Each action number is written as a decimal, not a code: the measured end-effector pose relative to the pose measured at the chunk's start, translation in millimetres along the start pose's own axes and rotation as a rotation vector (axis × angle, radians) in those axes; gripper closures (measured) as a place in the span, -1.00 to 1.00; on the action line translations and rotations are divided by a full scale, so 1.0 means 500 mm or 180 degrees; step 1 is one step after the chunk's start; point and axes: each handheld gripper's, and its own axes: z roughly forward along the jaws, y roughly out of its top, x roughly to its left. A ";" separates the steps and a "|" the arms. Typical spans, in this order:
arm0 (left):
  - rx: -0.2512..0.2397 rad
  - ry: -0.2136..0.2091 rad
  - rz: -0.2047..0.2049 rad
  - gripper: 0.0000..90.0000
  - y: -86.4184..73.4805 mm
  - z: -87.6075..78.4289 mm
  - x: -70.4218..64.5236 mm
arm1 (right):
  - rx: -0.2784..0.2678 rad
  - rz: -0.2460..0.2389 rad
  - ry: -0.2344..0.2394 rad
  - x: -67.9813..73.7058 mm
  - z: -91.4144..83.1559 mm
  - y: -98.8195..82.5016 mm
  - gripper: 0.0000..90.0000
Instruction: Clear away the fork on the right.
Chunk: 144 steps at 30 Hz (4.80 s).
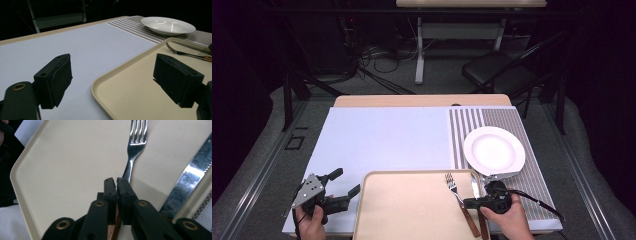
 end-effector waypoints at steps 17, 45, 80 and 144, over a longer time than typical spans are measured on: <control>0.0005 -0.0001 0.0009 -0.66 0.000 0.000 0.000 | -0.0042 -0.1392 -0.0314 0.058 0.016 -0.001 1.00; 0.0005 0.0006 0.0013 -0.66 0.000 -0.002 0.002 | 0.0109 -0.1571 -0.0530 0.046 0.064 -0.003 1.00; 0.0002 0.0002 0.0004 -0.66 0.000 -0.002 0.003 | 0.0230 -0.1572 -0.0766 0.025 0.039 -0.007 1.00; 0.0013 0.0009 0.0002 -0.66 0.000 -0.002 0.002 | -0.0532 -0.1584 -0.0644 0.035 -0.060 0.012 0.37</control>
